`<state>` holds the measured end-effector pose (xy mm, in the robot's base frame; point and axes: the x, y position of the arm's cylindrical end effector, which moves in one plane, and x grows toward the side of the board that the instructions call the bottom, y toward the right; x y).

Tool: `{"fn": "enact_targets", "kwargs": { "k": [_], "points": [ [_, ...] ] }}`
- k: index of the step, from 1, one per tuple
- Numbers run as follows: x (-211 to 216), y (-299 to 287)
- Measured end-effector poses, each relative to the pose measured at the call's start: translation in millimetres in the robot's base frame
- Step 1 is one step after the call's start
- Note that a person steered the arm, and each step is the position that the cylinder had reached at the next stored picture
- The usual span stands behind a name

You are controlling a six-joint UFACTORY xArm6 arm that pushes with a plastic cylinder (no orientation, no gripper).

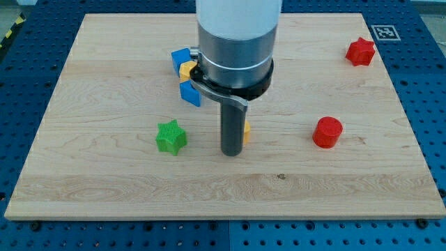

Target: Slide the yellow heart to the center of the board

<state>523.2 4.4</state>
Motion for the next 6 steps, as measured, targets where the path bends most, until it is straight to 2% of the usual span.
{"fn": "enact_targets", "kwargs": {
  "k": [2,6],
  "points": [
    [-28,26],
    [-99,39]
  ]
}}
